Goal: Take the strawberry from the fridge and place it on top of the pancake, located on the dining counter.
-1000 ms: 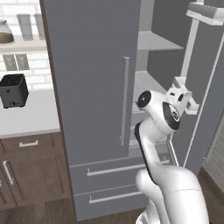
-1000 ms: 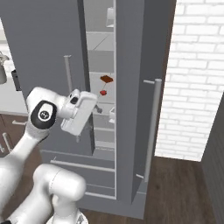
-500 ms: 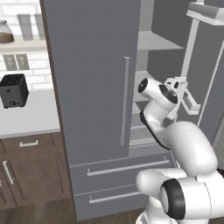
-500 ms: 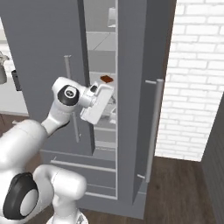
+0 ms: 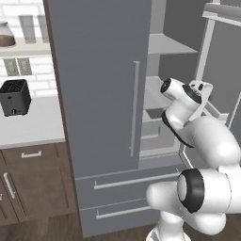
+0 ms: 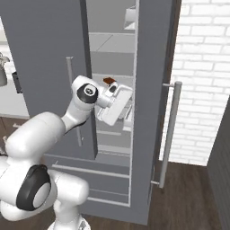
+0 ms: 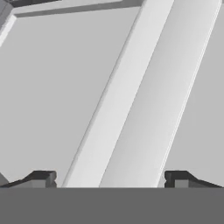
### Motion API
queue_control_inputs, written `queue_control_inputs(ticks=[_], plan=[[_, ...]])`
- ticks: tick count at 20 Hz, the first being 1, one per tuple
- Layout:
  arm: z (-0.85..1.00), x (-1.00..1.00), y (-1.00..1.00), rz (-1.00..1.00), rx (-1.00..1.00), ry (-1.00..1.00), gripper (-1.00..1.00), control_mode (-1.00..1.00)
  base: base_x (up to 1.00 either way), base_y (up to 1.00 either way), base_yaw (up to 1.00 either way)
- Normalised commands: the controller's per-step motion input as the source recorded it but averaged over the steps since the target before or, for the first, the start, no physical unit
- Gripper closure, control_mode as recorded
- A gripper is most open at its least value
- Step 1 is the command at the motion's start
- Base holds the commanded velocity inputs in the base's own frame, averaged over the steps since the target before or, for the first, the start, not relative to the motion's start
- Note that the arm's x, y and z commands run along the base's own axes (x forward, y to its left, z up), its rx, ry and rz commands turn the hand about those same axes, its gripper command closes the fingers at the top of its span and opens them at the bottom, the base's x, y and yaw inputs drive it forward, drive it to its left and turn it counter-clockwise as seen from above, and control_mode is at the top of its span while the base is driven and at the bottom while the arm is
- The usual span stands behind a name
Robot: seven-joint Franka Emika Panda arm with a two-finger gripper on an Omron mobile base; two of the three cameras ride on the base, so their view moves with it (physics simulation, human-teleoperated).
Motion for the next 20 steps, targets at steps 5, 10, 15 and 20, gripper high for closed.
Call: queue_control_inputs(ticks=[5,10,15,20], plan=[[-0.06,0.00,-0.37,0.00,0.00,0.00,-1.00,-1.00,0.00,0.00,0.00],[0.00,0.00,-0.04,0.00,0.03,0.00,-1.00,-1.00,0.00,0.00,0.00],[0.11,0.00,0.23,0.00,0.19,-0.01,-1.00,-1.00,0.00,0.00,0.00],[0.26,-0.05,0.66,0.00,0.01,-0.17,-1.00,-1.00,0.00,0.00,0.00]])
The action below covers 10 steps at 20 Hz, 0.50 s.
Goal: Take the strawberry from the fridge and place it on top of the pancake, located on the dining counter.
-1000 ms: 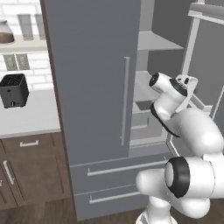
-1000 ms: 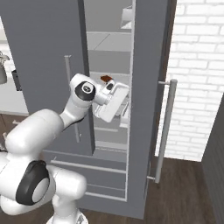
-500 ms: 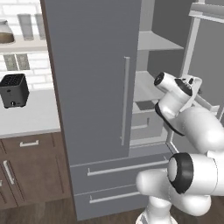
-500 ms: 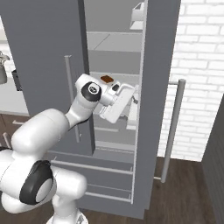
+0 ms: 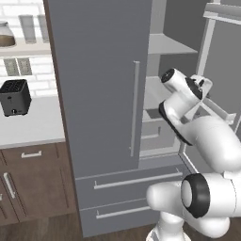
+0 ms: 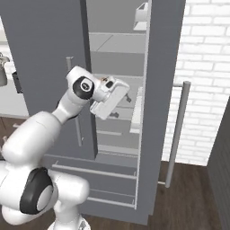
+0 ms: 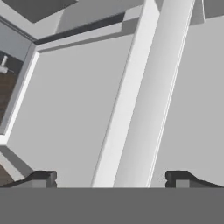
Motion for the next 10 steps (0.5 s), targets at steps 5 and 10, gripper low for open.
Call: queue_control_inputs(ticks=[5,10], plan=[[0.01,-0.07,0.69,-0.01,0.16,0.00,-1.00,-1.00,0.00,0.00,0.00],[-0.19,0.22,0.61,-0.14,0.66,-0.05,-1.00,-1.00,0.00,0.00,0.00]])
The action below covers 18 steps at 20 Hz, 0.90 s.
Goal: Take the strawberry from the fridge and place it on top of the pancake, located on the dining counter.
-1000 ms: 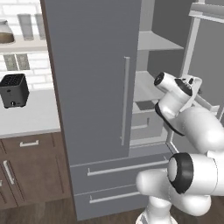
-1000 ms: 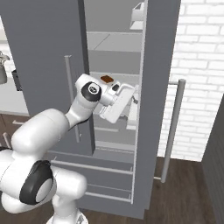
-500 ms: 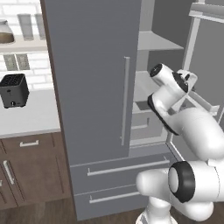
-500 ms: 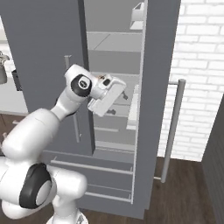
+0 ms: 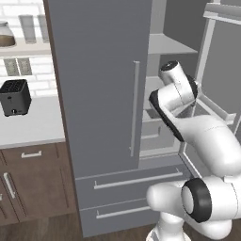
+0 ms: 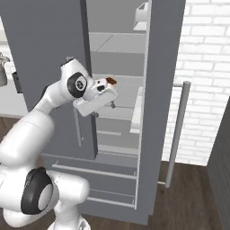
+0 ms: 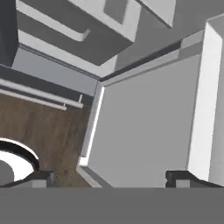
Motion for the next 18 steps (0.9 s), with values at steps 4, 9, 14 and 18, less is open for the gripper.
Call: queue_control_inputs(ticks=[4,9,14,18], plan=[[-0.38,0.59,0.45,-0.34,0.74,-0.31,-1.00,-1.00,0.00,0.00,0.00],[0.11,0.33,0.32,-0.24,0.39,-0.40,-1.00,-1.00,0.00,0.00,0.00],[0.34,0.06,0.63,-0.17,0.05,-0.47,-1.00,-1.00,0.00,0.00,0.00],[0.60,0.00,0.93,-0.03,-0.01,-0.30,-1.00,-1.00,0.00,0.00,0.00]])
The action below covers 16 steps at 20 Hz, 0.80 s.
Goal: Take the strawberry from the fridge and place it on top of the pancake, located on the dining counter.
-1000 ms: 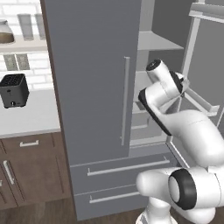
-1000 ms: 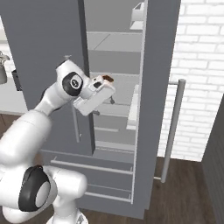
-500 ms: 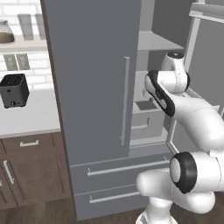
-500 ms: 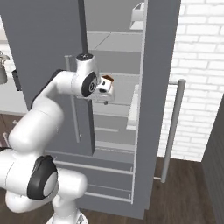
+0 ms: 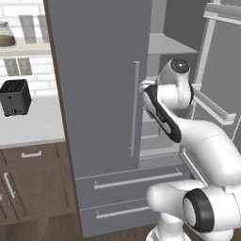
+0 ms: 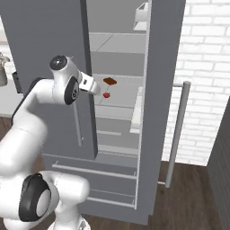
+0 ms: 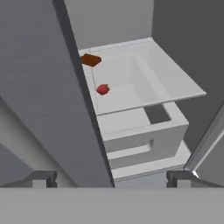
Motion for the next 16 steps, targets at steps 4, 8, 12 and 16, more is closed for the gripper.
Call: queue_control_inputs(ticks=[4,8,12,16], plan=[[0.54,0.14,0.94,0.01,-0.06,-0.08,-1.00,-1.00,0.00,0.00,0.00],[0.35,0.08,0.38,0.14,-0.16,0.03,-1.00,-1.00,0.00,0.00,0.00],[0.00,0.36,0.16,0.05,-0.06,0.02,-1.00,-1.00,0.00,0.00,0.00],[-0.03,0.39,0.02,0.00,0.00,0.00,-1.00,-1.00,0.00,0.00,0.00]])
